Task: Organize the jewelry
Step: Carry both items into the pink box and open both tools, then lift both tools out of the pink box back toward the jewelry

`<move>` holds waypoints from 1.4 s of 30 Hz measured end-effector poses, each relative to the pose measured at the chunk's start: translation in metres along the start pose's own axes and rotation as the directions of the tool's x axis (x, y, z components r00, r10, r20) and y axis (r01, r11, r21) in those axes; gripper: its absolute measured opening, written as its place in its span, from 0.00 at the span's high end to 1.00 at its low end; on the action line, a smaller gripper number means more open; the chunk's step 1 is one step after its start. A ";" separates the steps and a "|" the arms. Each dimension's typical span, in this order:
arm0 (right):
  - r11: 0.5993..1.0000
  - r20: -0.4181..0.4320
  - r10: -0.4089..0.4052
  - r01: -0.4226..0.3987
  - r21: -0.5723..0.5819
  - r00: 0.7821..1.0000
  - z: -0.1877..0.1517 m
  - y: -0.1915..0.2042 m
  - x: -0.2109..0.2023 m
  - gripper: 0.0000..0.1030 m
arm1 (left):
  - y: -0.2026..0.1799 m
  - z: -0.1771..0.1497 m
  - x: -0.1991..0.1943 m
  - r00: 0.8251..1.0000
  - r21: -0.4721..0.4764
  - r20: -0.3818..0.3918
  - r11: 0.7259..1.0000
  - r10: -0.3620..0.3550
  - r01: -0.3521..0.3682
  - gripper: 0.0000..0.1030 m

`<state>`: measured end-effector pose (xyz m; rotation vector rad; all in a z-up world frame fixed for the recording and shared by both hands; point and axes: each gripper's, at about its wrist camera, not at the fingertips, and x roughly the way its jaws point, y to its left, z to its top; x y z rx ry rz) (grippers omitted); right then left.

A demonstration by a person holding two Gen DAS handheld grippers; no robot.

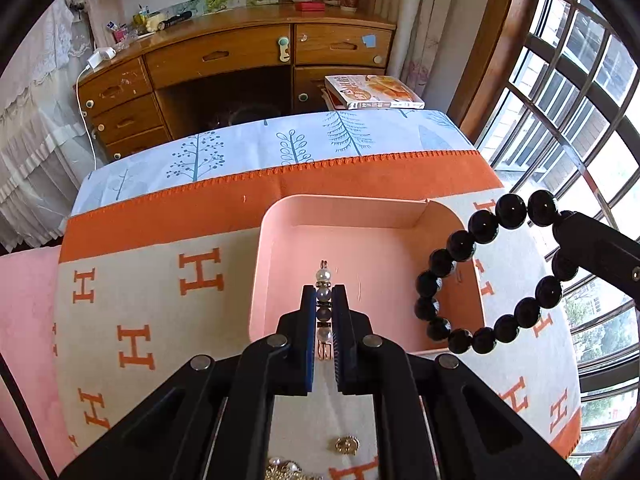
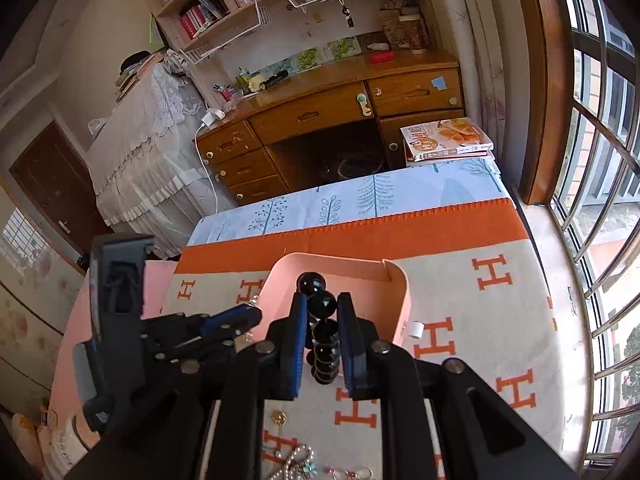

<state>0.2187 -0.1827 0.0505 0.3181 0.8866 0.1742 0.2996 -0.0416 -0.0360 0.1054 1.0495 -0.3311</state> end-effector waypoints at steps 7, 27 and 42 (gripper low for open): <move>0.999 -0.039 -0.042 0.043 0.013 0.998 -0.003 -0.002 0.043 0.85 | 0.009 -0.003 0.036 0.999 -0.027 -0.040 1.000 0.003 -0.004 0.95; 0.986 -0.094 -0.166 0.164 -0.030 0.982 -0.026 -0.017 0.063 0.63 | 0.015 -0.039 -0.021 0.991 -0.051 0.124 0.998 0.047 -0.041 0.25; 0.992 -0.076 -0.096 0.089 -0.084 0.992 -0.085 -0.004 -0.001 0.63 | 0.046 -0.106 -0.092 0.983 -0.108 0.162 0.992 0.083 -0.066 0.22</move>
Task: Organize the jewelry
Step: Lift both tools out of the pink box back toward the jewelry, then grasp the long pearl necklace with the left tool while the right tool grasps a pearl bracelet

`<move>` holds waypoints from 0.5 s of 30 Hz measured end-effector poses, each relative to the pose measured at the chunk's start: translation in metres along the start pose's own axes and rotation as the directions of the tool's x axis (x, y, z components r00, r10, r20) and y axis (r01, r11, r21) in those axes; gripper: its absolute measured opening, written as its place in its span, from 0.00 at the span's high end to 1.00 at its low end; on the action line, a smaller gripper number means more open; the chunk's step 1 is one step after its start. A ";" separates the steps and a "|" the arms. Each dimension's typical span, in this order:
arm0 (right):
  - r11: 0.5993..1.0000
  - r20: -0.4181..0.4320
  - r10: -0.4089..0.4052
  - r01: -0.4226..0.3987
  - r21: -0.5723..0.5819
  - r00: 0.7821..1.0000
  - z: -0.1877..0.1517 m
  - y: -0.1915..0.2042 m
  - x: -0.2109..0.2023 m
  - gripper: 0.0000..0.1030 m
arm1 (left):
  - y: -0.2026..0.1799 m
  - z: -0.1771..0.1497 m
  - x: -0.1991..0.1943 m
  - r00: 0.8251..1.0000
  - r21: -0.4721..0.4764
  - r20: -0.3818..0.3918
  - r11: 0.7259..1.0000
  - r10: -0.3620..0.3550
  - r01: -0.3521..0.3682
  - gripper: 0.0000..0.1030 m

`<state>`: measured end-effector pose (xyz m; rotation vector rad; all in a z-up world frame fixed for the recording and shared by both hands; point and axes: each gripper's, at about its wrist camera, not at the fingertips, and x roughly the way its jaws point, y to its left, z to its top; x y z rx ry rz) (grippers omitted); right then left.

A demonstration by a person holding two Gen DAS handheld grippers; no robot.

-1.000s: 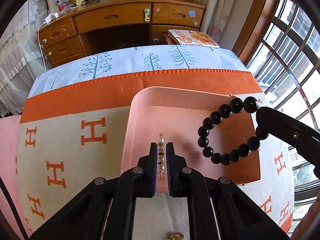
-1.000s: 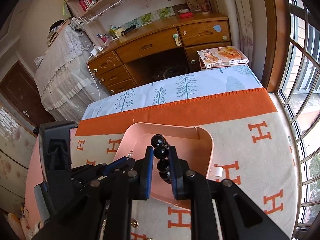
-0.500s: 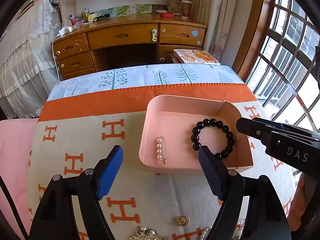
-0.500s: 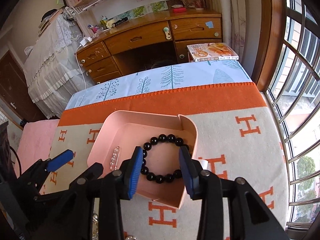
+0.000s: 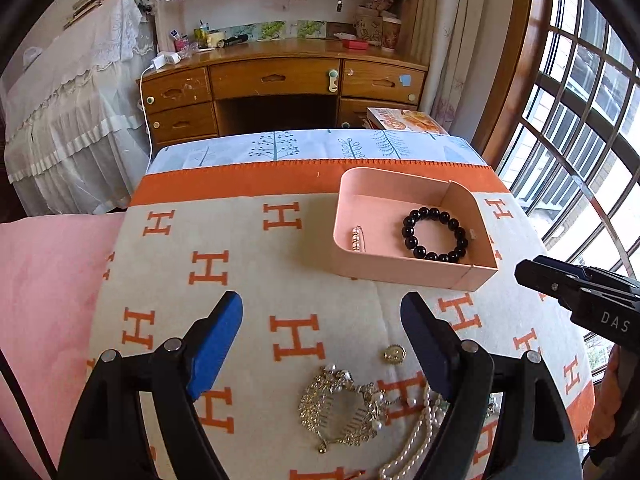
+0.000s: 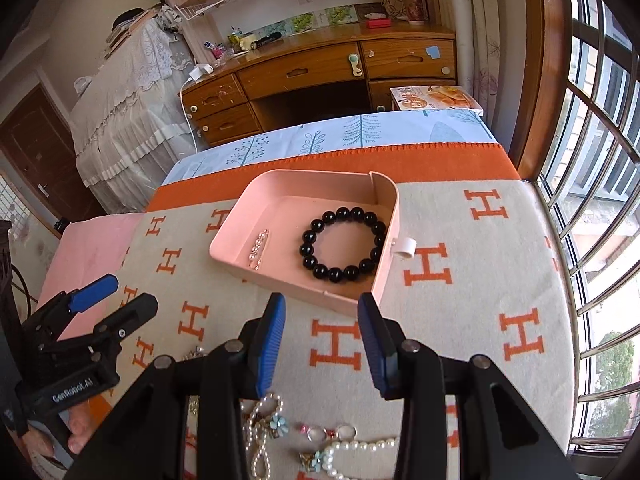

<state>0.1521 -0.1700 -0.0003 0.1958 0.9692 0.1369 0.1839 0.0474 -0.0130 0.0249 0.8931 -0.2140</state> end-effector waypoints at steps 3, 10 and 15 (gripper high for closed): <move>1.000 0.025 0.016 -0.015 -0.006 1.000 -0.013 0.001 -0.018 0.63 | 0.010 -0.010 -0.013 1.000 -0.013 0.011 1.000 0.014 -0.014 0.22; 0.998 0.044 0.057 -0.057 -0.004 0.997 -0.039 0.003 -0.042 0.63 | 0.025 -0.044 -0.018 0.999 -0.038 -0.024 0.999 0.038 -0.039 0.22; 0.997 0.015 0.075 -0.075 -0.003 0.997 -0.058 0.003 -0.043 0.63 | 0.024 -0.070 -0.014 0.998 -0.049 -0.061 0.999 0.013 -0.016 0.22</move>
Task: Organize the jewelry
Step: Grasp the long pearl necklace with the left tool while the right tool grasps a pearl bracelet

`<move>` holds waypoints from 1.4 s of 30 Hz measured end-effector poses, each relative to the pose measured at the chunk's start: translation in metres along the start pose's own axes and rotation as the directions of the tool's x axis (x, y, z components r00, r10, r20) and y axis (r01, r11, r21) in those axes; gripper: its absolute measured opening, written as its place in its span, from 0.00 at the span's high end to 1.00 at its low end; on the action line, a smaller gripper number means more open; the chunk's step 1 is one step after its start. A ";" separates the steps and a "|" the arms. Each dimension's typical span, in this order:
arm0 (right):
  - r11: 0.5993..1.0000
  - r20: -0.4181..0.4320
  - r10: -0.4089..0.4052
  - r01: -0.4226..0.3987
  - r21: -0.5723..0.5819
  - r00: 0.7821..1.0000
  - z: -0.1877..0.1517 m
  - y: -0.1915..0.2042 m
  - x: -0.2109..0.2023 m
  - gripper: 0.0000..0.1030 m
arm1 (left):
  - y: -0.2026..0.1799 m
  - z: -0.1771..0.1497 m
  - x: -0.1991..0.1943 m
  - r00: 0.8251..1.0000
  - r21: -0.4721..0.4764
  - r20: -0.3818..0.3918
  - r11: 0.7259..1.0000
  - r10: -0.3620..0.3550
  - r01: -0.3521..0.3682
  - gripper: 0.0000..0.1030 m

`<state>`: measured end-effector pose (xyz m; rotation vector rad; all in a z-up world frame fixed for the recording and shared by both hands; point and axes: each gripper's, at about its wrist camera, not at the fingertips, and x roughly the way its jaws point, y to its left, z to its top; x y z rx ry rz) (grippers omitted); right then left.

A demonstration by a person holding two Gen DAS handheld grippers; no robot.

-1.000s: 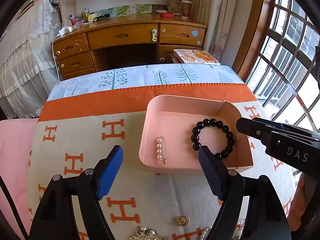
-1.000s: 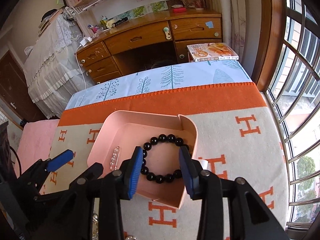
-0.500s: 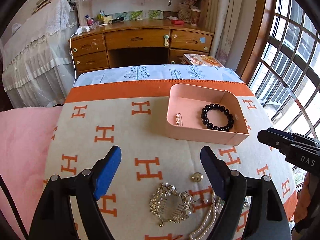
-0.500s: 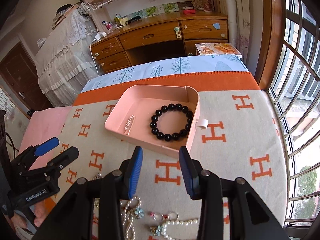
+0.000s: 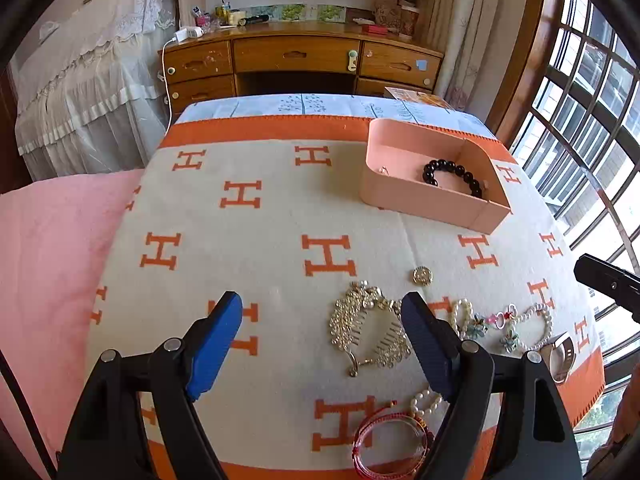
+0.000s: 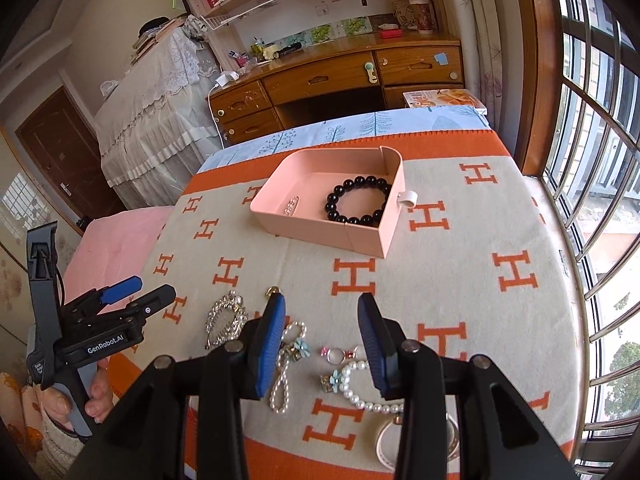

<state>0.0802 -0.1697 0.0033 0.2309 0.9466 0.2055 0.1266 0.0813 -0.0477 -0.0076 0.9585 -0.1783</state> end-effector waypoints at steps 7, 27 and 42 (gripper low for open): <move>0.999 -0.026 -0.039 0.039 0.019 0.999 -0.034 -0.016 0.003 0.63 | -0.034 -0.031 0.012 0.994 0.072 -0.067 0.994 -0.081 0.086 0.22; 0.998 -0.023 -0.058 0.059 0.022 0.998 -0.065 -0.058 0.006 0.63 | -0.119 -0.048 0.062 0.973 0.221 -0.229 0.972 -0.032 0.084 0.22; 0.994 -0.050 0.008 -0.014 -0.104 0.999 -0.063 -0.046 0.013 0.63 | -0.113 -0.041 0.059 0.974 0.214 -0.217 0.971 -0.057 0.105 0.93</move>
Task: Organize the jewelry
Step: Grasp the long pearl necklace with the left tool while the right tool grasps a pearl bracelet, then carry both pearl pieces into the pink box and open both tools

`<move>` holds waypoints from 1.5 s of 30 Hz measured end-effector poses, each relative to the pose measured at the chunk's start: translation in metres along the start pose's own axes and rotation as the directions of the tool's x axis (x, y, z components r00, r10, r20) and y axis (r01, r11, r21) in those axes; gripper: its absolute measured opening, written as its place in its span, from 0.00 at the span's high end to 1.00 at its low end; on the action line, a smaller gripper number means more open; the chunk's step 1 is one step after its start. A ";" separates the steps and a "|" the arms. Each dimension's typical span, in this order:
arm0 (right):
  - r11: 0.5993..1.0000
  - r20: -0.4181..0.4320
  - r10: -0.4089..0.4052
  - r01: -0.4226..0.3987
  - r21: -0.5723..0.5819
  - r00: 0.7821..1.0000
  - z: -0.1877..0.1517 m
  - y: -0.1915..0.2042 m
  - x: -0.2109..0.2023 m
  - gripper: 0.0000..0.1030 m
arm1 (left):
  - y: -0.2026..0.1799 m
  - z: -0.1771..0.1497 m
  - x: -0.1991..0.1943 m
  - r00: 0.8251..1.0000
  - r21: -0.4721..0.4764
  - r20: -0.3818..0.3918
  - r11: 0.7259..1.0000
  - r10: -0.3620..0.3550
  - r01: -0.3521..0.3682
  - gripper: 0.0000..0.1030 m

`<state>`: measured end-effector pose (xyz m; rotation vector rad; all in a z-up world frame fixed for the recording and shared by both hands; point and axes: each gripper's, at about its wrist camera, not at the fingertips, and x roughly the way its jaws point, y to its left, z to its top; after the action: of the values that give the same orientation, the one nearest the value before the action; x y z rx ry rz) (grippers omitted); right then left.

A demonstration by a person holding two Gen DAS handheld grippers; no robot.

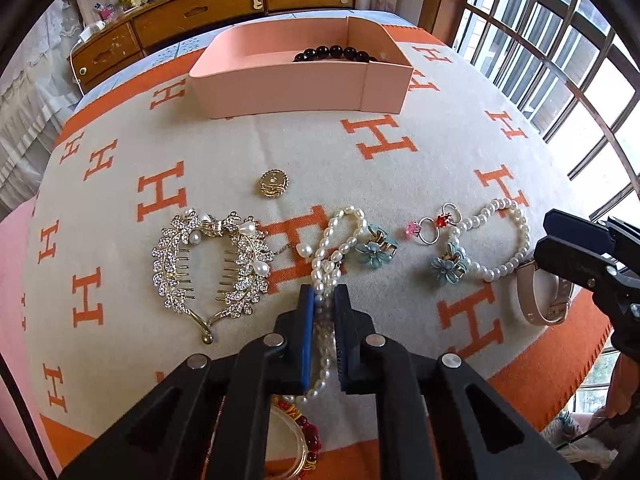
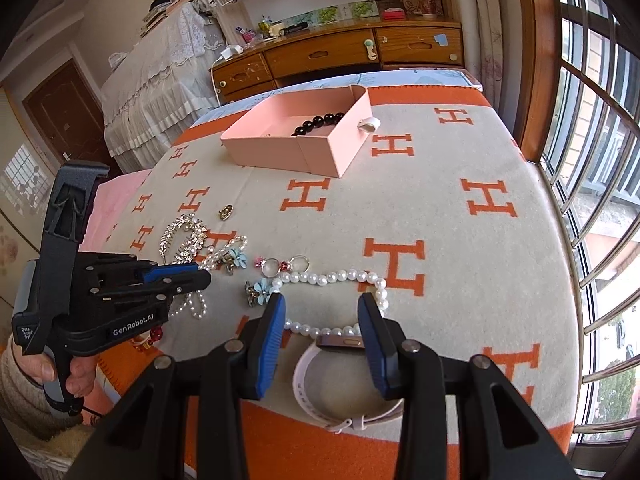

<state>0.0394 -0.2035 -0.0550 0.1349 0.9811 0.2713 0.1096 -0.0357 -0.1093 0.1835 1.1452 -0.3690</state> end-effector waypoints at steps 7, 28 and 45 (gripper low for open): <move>0.990 -0.091 0.046 -0.058 -0.128 0.995 0.002 0.020 0.019 0.63 | 0.013 -0.005 -0.016 0.996 -0.056 0.056 0.996 -0.065 0.068 0.94; 0.976 -0.072 -0.041 0.025 -0.215 0.997 0.032 0.035 0.012 0.93 | 0.050 0.046 -0.116 0.927 -0.121 0.263 0.944 -0.267 0.306 0.94; 1.000 0.301 -0.013 0.010 0.012 0.954 0.176 0.027 -0.048 0.93 | 0.051 0.151 -0.125 0.931 -0.084 0.349 0.986 -0.109 0.147 0.94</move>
<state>0.1566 -0.1901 0.0868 0.1749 0.6797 0.2269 0.2128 -0.0146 0.0638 -0.0524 0.8297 -0.4343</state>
